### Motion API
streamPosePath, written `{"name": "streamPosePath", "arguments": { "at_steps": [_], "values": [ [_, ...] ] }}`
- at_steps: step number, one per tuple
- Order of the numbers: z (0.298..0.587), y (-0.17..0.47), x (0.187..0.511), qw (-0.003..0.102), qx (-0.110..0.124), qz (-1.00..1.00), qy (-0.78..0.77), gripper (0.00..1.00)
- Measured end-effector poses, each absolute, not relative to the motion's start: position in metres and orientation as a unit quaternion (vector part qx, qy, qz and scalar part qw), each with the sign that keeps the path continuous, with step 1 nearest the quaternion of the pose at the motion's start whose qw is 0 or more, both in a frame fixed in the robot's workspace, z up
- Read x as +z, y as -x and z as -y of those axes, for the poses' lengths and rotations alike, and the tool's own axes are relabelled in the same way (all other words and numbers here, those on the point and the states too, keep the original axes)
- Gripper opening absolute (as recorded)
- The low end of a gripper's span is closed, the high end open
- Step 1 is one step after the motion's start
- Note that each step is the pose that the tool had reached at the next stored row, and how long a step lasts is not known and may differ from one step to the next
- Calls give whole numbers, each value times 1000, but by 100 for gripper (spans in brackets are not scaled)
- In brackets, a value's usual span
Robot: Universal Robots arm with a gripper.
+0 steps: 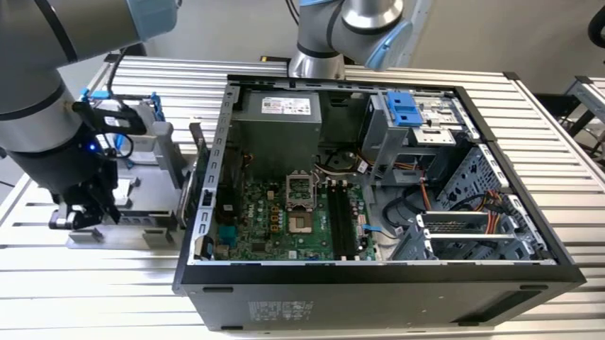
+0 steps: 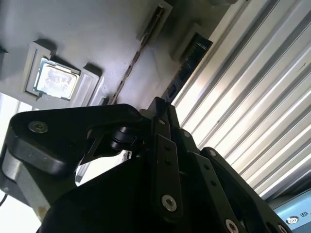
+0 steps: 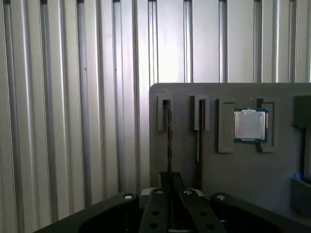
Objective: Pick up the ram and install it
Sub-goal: 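Pick up the ram and move it above insertion slot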
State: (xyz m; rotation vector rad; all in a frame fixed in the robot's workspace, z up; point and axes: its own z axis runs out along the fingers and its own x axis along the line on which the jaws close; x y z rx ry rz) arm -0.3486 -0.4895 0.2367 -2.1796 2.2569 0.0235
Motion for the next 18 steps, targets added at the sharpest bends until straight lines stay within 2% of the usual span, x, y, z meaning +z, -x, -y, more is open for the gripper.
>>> {"name": "streamPosePath", "arguments": {
  "at_steps": [18],
  "values": [
    [490, 349, 277, 2, 8, -719, 695, 0]
  ]
}}
